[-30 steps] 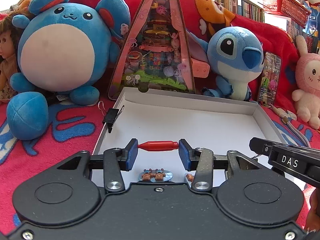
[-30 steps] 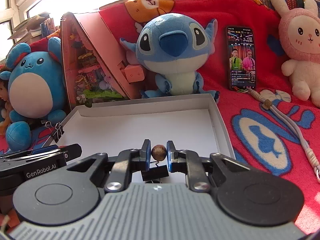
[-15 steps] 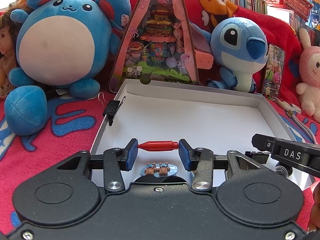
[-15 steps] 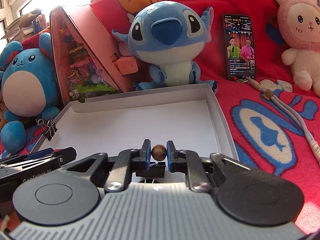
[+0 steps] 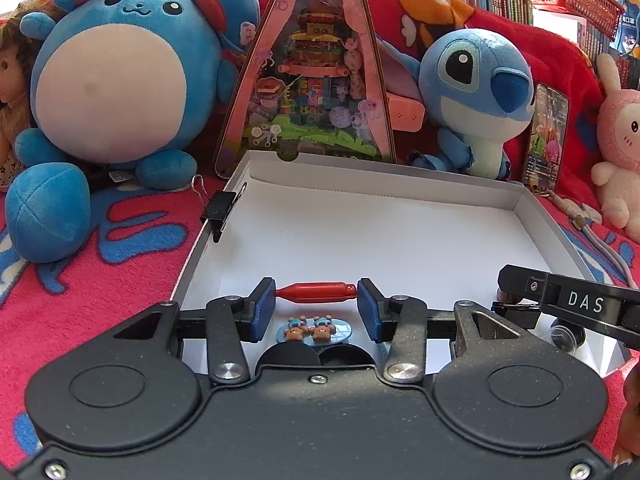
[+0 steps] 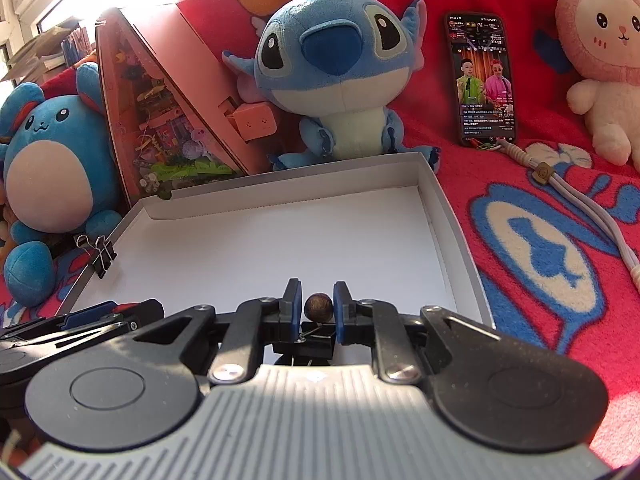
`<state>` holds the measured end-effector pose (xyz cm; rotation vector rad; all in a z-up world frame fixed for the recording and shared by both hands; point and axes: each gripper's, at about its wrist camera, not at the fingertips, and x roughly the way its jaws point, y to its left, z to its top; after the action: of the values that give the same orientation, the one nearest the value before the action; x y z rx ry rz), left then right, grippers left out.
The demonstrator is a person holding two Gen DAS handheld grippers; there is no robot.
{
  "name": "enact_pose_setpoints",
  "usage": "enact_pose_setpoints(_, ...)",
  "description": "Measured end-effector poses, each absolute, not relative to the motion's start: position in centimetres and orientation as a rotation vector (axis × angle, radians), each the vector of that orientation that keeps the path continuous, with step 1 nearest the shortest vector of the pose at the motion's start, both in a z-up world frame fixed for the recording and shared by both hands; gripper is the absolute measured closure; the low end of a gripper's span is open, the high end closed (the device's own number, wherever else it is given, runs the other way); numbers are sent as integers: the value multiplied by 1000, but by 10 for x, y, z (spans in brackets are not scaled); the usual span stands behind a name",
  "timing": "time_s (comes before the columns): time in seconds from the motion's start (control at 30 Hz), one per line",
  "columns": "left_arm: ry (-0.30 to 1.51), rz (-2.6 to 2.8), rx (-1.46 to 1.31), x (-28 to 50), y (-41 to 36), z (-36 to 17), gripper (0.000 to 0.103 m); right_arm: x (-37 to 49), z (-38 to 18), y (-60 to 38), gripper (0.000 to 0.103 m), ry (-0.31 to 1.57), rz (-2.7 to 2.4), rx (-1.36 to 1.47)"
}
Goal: Organize rigid objects
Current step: 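Open the left tool to drop the red stick while the right tool releases the acorn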
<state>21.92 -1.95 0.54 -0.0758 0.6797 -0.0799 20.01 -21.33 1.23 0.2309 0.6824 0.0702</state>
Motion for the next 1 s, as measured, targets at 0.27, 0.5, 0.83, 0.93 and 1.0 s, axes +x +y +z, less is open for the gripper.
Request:
enact_pose_setpoints(0.27,626,-107,-42,204,-22,19,41,192,20,-216,71,654,73,231)
enact_pose_setpoints(0.5,611,-112,-26,188,-20,31,30,179,28,-217,47,620,74,210)
enact_pose_setpoints(0.83,600,-137,-39,162,-13,41,27,152,38,-212,28,571,87,153)
enact_pose_setpoints(0.93,596,-142,-49,152,-9,43,25,145,40,-212,26,572,77,148)
enact_pose_setpoints(1.0,595,-145,-50,145,-7,42,25,138,40,-213,24,571,71,152)
